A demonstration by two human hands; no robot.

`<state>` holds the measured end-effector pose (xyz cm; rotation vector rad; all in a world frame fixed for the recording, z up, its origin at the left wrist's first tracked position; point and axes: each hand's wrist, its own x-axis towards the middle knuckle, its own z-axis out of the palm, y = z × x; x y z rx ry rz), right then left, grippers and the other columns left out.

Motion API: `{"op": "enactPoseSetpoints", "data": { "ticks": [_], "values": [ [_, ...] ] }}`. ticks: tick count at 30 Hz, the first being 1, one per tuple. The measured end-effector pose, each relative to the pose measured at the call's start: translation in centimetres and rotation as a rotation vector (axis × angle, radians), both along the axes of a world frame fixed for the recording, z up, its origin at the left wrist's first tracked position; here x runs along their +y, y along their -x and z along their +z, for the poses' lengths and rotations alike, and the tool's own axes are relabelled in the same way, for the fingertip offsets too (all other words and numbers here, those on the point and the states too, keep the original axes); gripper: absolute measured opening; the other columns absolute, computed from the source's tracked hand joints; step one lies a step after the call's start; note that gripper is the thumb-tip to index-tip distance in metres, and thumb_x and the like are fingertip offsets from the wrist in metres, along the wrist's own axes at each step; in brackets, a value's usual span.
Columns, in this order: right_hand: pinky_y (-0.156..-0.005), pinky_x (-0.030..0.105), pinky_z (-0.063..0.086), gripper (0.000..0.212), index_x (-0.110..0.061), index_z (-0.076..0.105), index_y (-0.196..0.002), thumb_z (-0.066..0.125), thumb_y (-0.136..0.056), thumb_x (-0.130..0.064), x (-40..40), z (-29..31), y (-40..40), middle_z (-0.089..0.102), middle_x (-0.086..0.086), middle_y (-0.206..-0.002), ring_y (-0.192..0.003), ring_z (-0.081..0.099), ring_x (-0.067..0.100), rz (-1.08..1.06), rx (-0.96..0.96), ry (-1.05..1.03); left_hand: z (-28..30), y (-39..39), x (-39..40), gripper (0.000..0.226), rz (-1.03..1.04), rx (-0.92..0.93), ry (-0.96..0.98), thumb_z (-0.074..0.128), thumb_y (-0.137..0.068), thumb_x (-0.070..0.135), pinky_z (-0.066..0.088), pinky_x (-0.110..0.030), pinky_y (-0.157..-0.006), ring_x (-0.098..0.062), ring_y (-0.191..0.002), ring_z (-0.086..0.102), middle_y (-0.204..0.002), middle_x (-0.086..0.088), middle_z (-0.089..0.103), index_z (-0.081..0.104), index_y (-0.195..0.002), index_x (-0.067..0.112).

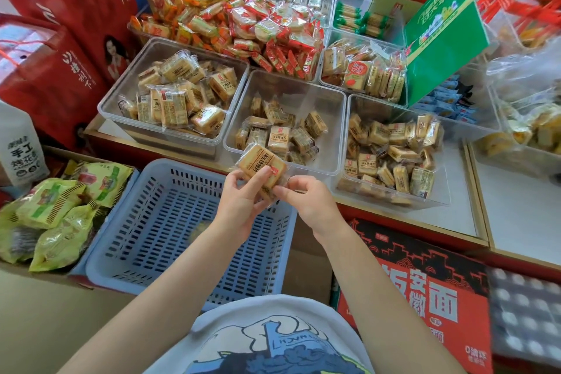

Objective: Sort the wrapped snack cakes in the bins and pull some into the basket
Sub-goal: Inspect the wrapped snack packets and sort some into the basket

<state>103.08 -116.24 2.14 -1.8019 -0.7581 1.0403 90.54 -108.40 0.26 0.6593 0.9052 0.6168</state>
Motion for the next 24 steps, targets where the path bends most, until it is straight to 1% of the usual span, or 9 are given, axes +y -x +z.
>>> {"op": "enactPoseSetpoints", "data": {
  "ticks": [4,7,9,11,14,16,18,21,24],
  "values": [
    [-0.067,0.006,0.044,0.016,-0.003,0.071,-0.083,0.074,-0.093,-0.015,-0.3,-0.2,-0.6,0.060,-0.007,-0.085,-0.075,0.059,-0.005,-0.028,-0.058,0.012,0.0,-0.9,-0.7,0.044,0.033,0.141,-0.172,0.076,-0.091,0.021,0.063,-0.035,-0.079,-0.023,-0.099,0.075,-0.115,-0.013,0.071,0.049,-0.125,0.012],
    [-0.075,0.005,0.044,0.024,-0.003,0.072,-0.095,0.078,-0.090,-0.026,-0.6,-0.8,-0.9,0.058,0.002,-0.114,-0.098,0.058,0.004,-0.072,-0.093,0.021,-0.4,-1.5,-1.4,0.047,0.040,0.280,-0.391,0.080,-0.089,0.023,0.061,-0.030,-0.074,-0.015,-0.093,0.073,-0.107,-0.006,0.070,0.048,-0.124,0.017],
    [-0.080,0.011,0.046,0.022,-0.009,0.074,-0.095,0.079,-0.088,-0.030,-0.8,-1.0,-1.1,0.060,0.006,-0.118,-0.102,0.061,0.010,-0.092,-0.073,0.007,-0.4,-2.0,-1.5,0.049,0.041,0.261,-0.308,0.079,-0.089,0.024,0.063,-0.037,-0.079,-0.021,-0.095,0.073,-0.110,-0.010,0.071,0.049,-0.126,0.014],
    [-0.085,0.021,0.050,0.021,-0.015,0.076,-0.093,0.079,-0.087,-0.035,-1.0,-1.0,-1.4,0.066,0.011,-0.115,-0.102,0.066,0.017,-0.096,-0.019,-0.001,-0.2,-2.4,-1.3,0.048,0.045,0.117,-0.043,0.076,-0.092,0.025,0.063,-0.044,-0.086,-0.029,-0.100,0.075,-0.114,-0.017,0.073,0.053,-0.130,0.006],
    [-0.086,0.031,0.058,0.016,-0.013,0.074,-0.093,0.071,-0.095,-0.028,-1.3,-0.5,-1.9,0.074,0.009,-0.101,-0.095,0.071,0.020,-0.134,0.127,-0.032,0.2,-2.5,-1.2,0.035,0.047,-0.002,0.249,0.069,-0.096,0.028,0.064,-0.037,-0.073,-0.028,-0.090,0.077,-0.098,-0.017,0.078,0.063,-0.121,0.004],
    [-0.083,0.031,0.060,0.009,-0.011,0.069,-0.094,0.069,-0.097,-0.019,-1.3,-0.1,-2.2,0.072,0.004,-0.094,-0.092,0.071,0.018,-0.158,0.160,-0.057,0.3,-2.6,-1.1,0.033,0.034,0.009,0.271,0.068,-0.097,0.035,0.063,-0.035,-0.071,-0.026,-0.087,0.076,-0.093,-0.015,0.078,0.066,-0.117,0.009],
    [-0.081,0.035,0.062,0.007,-0.013,0.063,-0.095,0.070,-0.096,-0.013,-1.3,0.0,-2.5,0.067,0.006,-0.100,-0.097,0.070,0.024,-0.176,0.163,-0.077,0.4,-2.7,-1.1,0.034,0.014,0.022,0.255,0.066,-0.097,0.040,0.060,-0.034,-0.078,-0.024,-0.090,0.074,-0.093,-0.012,0.078,0.067,-0.116,0.013],
    [-0.076,0.036,0.063,0.019,-0.013,0.057,-0.104,0.072,-0.093,-0.007,-1.1,0.1,-2.9,0.062,0.009,-0.104,-0.102,0.070,0.031,-0.225,0.198,-0.074,0.5,-2.9,-1.0,0.032,-0.012,0.017,0.237,0.064,-0.098,0.041,0.056,-0.033,-0.081,-0.024,-0.096,0.071,-0.096,-0.011,0.078,0.068,-0.115,0.015],
    [-0.072,0.032,0.063,0.029,-0.009,0.053,-0.113,0.074,-0.092,-0.009,-1.1,0.2,-3.2,0.062,0.011,-0.102,-0.086,0.072,0.021,-0.260,0.247,-0.052,0.5,-3.0,-1.0,0.036,-0.030,-0.011,0.231,0.064,-0.098,0.040,0.056,-0.032,-0.083,-0.022,-0.096,0.071,-0.101,-0.010,0.077,0.067,-0.122,0.013]
  ]
}}
